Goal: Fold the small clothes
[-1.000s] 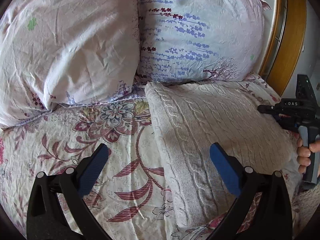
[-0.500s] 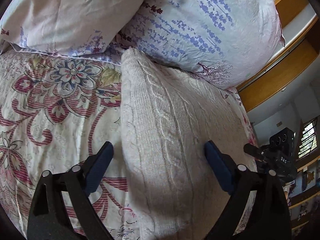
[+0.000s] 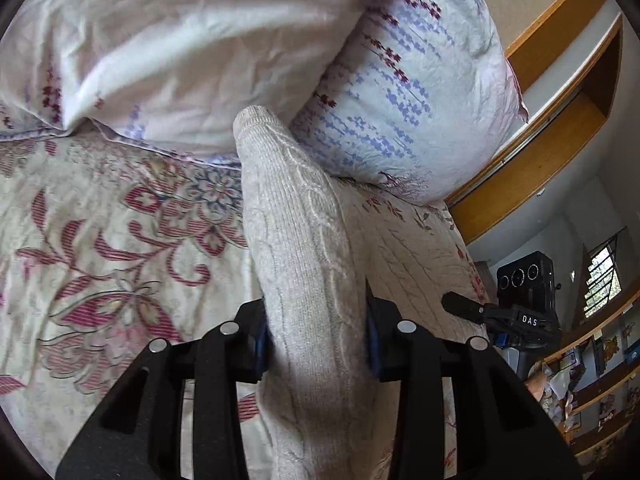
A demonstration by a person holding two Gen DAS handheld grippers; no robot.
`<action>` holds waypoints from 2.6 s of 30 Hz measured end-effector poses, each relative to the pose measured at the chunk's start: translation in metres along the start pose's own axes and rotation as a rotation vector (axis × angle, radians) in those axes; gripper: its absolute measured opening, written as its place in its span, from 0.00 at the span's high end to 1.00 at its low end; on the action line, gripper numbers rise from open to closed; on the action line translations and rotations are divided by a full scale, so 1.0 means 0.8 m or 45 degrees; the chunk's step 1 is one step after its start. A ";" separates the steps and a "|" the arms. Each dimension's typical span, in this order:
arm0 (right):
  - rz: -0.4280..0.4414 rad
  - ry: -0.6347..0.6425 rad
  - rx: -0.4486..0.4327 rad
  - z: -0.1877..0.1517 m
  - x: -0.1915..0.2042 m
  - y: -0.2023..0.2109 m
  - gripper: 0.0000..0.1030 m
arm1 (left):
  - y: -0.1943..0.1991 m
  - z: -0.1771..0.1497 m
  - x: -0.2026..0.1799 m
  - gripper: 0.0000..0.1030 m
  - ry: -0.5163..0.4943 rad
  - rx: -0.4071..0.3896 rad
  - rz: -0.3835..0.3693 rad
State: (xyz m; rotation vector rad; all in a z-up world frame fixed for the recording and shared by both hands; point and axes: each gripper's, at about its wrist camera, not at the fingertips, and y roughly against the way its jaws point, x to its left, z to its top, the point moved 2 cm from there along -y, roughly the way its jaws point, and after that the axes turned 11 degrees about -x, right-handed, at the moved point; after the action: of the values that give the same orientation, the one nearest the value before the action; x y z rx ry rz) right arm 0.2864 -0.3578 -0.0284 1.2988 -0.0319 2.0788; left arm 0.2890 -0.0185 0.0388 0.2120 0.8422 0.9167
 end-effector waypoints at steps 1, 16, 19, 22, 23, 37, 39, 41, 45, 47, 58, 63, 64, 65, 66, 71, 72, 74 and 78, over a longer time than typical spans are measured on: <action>-0.037 0.040 0.010 -0.005 0.007 -0.014 0.73 | 0.006 0.002 0.013 0.62 -0.008 -0.018 0.060; -0.083 0.132 -0.173 -0.068 0.038 0.066 0.56 | 0.077 -0.044 -0.065 0.03 -0.708 -0.353 0.466; -0.095 0.124 -0.105 -0.078 0.040 0.041 0.75 | 0.066 -0.052 -0.072 0.03 -0.712 -0.333 0.471; -0.108 0.137 -0.127 -0.078 0.039 0.022 0.92 | 0.070 -0.053 -0.067 0.03 -0.676 -0.324 0.487; -0.114 0.149 -0.179 -0.075 0.043 0.029 0.92 | 0.073 -0.055 -0.065 0.03 -0.668 -0.326 0.491; -0.330 0.195 -0.203 -0.096 0.027 0.065 0.90 | 0.060 -0.081 -0.060 0.02 -0.757 -0.241 0.550; -0.309 0.223 -0.232 -0.086 0.041 0.072 0.82 | 0.061 -0.080 -0.056 0.02 -0.747 -0.239 0.560; -0.324 0.242 -0.297 -0.068 0.051 0.076 0.44 | 0.060 -0.078 -0.053 0.02 -0.733 -0.234 0.574; -0.361 0.200 -0.279 -0.028 0.031 0.042 0.39 | 0.058 -0.077 -0.051 0.02 -0.712 -0.221 0.599; -0.367 0.130 -0.240 -0.015 0.012 0.018 0.45 | 0.057 -0.077 -0.049 0.02 -0.703 -0.212 0.612; -0.432 0.022 -0.276 0.004 -0.023 0.001 0.92 | 0.054 -0.074 -0.034 0.02 -0.661 -0.188 0.637; -0.441 0.074 -0.221 -0.003 -0.016 0.000 0.85 | 0.073 -0.073 -0.025 0.02 -0.640 -0.210 0.636; -0.439 0.098 -0.231 -0.007 -0.006 0.009 0.78 | 0.080 -0.073 -0.022 0.02 -0.635 -0.219 0.636; -0.433 0.129 -0.249 -0.012 0.005 0.019 0.68 | 0.087 -0.073 -0.018 0.02 -0.630 -0.225 0.637; -0.421 0.170 -0.275 -0.019 0.018 0.031 0.65 | 0.092 -0.074 -0.015 0.02 -0.624 -0.230 0.637; -0.339 0.446 -0.339 -0.072 0.077 0.064 0.65 | 0.105 -0.071 -0.009 0.02 -0.575 -0.257 0.638; -0.323 0.485 -0.334 -0.081 0.086 0.064 0.65 | 0.103 -0.069 -0.011 0.02 -0.571 -0.257 0.635; -0.308 0.533 -0.319 -0.092 0.097 0.058 0.65 | 0.095 -0.067 -0.016 0.02 -0.590 -0.252 0.682; -0.408 0.598 -0.226 -0.103 0.096 0.034 0.65 | 0.076 -0.067 -0.009 0.02 -0.600 -0.196 0.767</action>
State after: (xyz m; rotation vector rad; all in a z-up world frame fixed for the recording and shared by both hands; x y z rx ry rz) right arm 0.1858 -0.3089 0.0006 0.6407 0.1831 1.9959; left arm 0.2110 0.0039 0.0368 0.5422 0.2596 1.4158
